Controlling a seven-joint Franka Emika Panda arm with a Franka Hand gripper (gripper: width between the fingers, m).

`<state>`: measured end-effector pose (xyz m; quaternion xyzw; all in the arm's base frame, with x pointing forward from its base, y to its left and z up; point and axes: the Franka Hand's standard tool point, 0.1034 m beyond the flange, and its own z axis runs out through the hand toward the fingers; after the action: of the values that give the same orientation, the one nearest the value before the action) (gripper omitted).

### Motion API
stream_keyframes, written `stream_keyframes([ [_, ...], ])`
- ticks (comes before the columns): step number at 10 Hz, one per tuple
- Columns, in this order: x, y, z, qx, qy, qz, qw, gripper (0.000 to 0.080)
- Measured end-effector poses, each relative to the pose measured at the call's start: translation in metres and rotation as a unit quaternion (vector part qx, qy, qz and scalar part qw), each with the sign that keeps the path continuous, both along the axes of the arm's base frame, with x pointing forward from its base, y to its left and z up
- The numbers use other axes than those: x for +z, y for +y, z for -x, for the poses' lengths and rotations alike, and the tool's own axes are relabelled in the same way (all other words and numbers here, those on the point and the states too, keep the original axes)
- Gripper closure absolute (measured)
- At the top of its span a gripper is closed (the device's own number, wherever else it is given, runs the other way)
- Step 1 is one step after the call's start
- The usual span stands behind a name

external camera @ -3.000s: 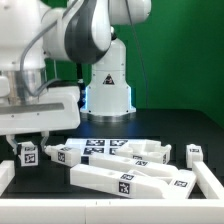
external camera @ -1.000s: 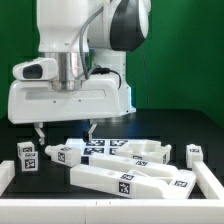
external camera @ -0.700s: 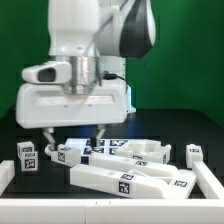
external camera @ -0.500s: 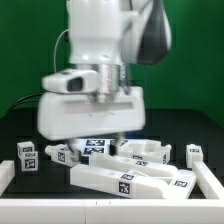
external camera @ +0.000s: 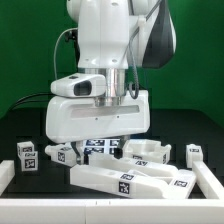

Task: Assemble chair

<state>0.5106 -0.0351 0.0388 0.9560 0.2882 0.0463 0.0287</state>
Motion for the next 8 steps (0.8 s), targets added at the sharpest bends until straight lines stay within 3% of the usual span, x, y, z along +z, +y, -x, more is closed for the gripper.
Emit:
stream_keyframes([
  [2,0.003,0.009,-0.02,0.023,-0.009,0.001,1.0,0.0151],
  [4,0.004,0.024,-0.022,0.033,-0.018,0.001,0.999,0.0151],
  [8,0.004,0.021,-0.022,0.03,-0.021,0.001,0.999,0.0151],
])
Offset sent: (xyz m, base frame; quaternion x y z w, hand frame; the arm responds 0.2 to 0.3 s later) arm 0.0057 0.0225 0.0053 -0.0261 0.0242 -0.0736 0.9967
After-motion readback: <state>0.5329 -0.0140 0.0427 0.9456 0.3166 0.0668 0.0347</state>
